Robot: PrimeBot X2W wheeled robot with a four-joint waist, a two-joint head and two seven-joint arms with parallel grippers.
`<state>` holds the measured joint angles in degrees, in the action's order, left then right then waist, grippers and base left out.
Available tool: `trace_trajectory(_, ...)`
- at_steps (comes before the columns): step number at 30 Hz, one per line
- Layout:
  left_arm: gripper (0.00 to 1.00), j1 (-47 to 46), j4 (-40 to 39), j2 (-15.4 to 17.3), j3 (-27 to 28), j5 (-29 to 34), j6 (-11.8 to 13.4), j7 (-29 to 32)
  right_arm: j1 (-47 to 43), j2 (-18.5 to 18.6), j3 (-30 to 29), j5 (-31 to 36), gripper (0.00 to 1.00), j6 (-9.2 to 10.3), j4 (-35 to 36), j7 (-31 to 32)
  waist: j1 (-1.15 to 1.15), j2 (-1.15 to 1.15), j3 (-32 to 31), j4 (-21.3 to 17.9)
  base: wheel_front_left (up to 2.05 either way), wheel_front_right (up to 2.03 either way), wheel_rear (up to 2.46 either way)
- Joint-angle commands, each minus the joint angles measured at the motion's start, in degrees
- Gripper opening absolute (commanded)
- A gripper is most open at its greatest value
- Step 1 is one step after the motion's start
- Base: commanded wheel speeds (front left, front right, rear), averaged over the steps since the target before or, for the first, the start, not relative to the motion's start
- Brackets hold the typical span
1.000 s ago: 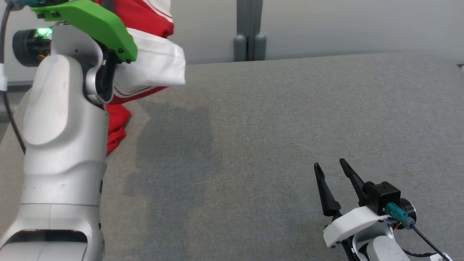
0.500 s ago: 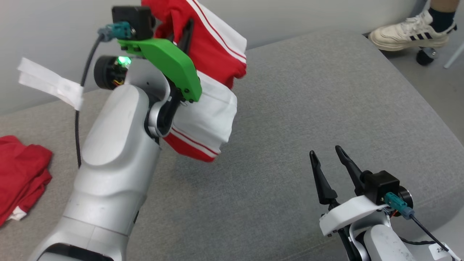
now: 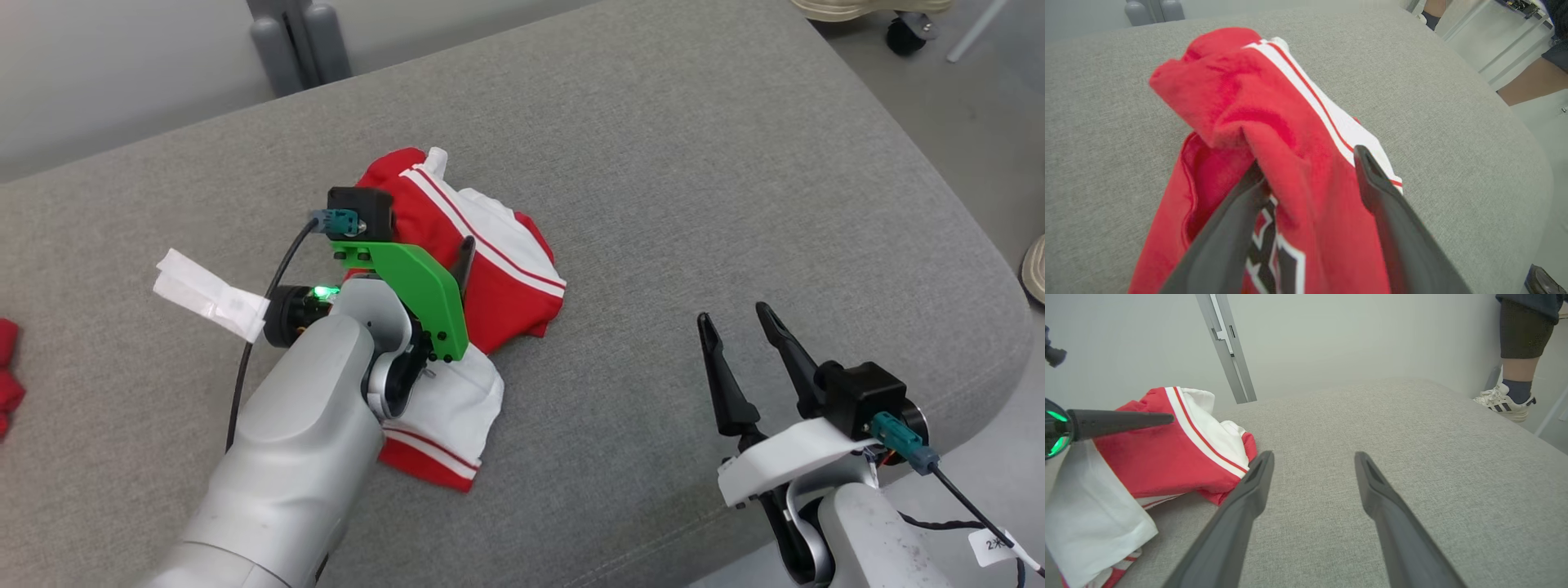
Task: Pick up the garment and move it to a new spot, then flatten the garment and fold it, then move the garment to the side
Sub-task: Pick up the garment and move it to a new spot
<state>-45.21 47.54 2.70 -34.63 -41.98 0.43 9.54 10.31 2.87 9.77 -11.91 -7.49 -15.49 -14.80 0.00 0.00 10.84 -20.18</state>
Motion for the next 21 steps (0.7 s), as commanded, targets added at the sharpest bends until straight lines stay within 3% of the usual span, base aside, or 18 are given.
trace_trajectory(1, 1.0, -0.3, -0.3, 0.4, -0.4, -0.6, -0.5, -1.4, 0.5, 0.0, -0.4, 0.3, 1.0, 0.01, -0.2, -0.4, 0.0, 0.0, -0.2, 2.6, 0.0, 0.0, 0.0)
trace_trajectory(8, 1.0, 2.2, -2.3, 0.7, 0.2, -2.6, -1.9, -11.6, -1.2, 0.1, -2.3, 1.3, 1.0, 0.01, -0.3, -0.4, 0.0, 0.0, -3.4, 8.8, 0.0, 0.0, 0.0)
trace_trajectory(14, 1.0, 8.1, -6.0, 4.1, 3.1, -2.2, -2.6, -22.4, -2.7, 0.1, -4.1, 2.1, 1.0, 0.01, 0.0, -0.4, 0.0, 0.0, -6.2, 12.8, 0.0, 0.0, 0.0)
trace_trajectory(21, 1.0, 20.0, -19.3, 8.5, 12.1, 2.0, -1.3, -24.7, -4.9, 0.1, -6.7, 2.5, 1.0, 0.0, 0.6, 0.0, 0.0, 0.0, -8.7, 16.5, 0.0, 0.0, 0.0)
